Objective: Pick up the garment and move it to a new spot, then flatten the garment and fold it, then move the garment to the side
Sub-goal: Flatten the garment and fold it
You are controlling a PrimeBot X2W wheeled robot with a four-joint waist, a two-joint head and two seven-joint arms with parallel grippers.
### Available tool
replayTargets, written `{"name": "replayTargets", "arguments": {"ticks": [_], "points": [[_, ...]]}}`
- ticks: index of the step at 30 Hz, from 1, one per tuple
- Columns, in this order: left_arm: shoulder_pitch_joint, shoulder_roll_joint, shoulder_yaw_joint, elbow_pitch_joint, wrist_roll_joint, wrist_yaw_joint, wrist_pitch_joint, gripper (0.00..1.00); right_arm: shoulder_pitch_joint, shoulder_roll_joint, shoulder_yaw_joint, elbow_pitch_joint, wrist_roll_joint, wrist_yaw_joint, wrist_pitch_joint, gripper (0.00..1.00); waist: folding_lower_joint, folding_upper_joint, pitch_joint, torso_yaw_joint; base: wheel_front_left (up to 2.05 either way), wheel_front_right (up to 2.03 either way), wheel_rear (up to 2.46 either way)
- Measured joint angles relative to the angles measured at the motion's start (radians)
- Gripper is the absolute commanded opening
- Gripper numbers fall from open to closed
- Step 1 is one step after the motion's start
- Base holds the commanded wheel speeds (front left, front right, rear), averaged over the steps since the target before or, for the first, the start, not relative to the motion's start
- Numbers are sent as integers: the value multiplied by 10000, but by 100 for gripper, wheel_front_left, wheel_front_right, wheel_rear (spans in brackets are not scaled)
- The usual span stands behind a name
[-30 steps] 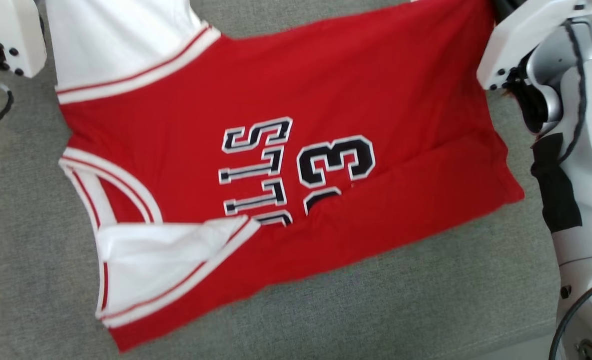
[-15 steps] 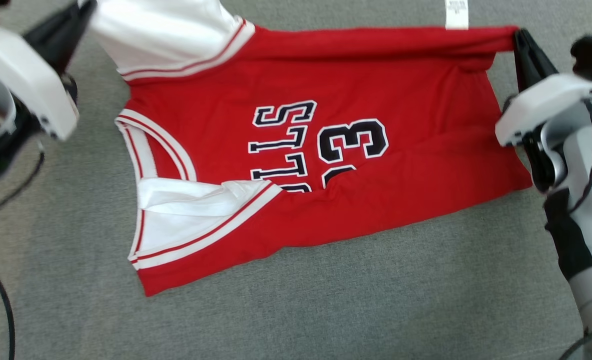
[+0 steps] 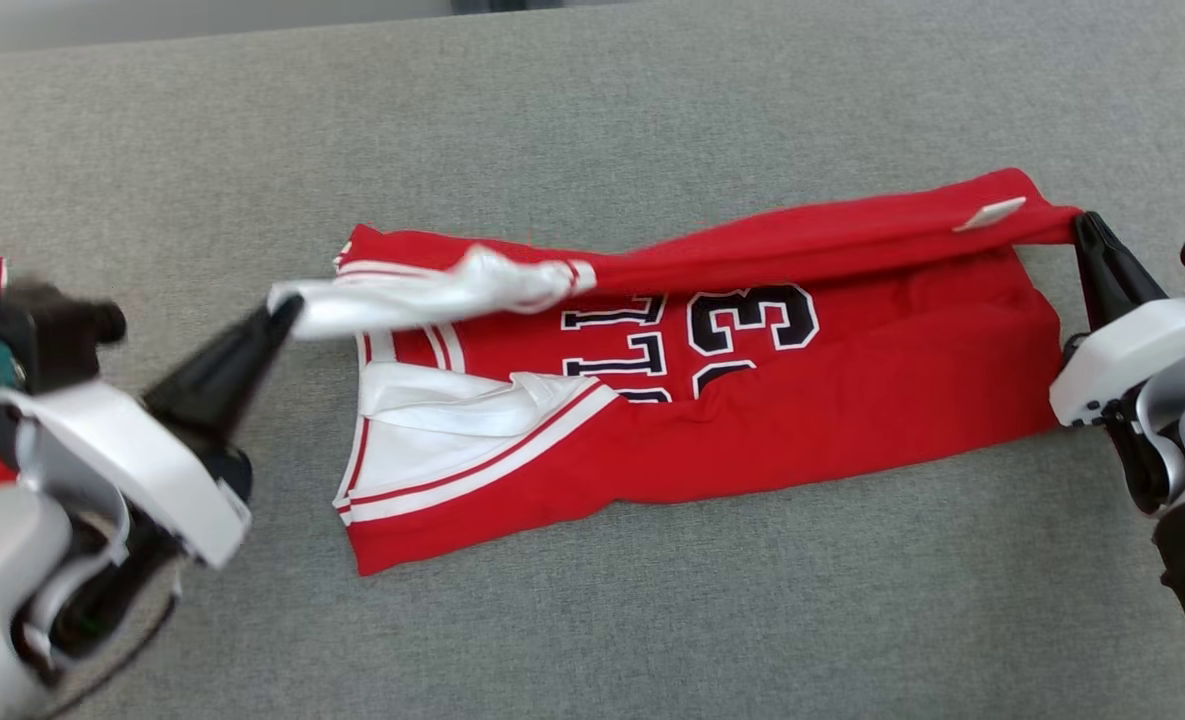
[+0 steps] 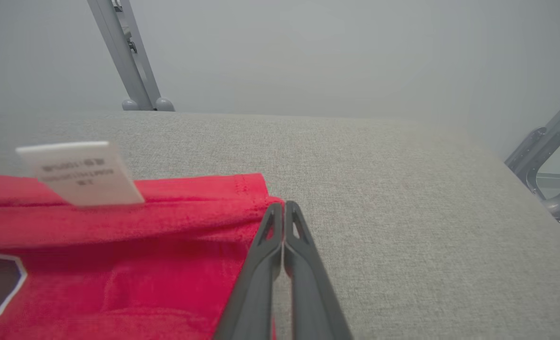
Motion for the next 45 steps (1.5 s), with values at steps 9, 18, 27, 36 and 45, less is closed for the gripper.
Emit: {"name": "replayTargets", "arguments": {"ticks": [9,18,27,36,45], "points": [[1324,88,-213,-1348,-71,817,-629,0,699,-347,-75,84,385,2,-35,0,0,0,27,355,0,0,0],[1953,-330,-330,-1223,-286,859,-1062,0,1569,-17,-290,-136,395,0,-44,0,0,0,41,268,0,0,0],[2302,-1129,-832,-157,-428,826,-1003,1,1713,320,-456,-6,107,0,-104,17,0,0,-171,136,0,0,0],[2638,-1845,-560,1097,19,1406,-1605,100,1901,182,-1854,-119,-970,0,-324,100,0,0,-657,172,0,0,0],[4316,-3707,3085,932,2915,2265,-1774,100,3465,1563,-2700,-2943,-1965,0,-351,100,0,0,-1540,314,0,0,0]]}}
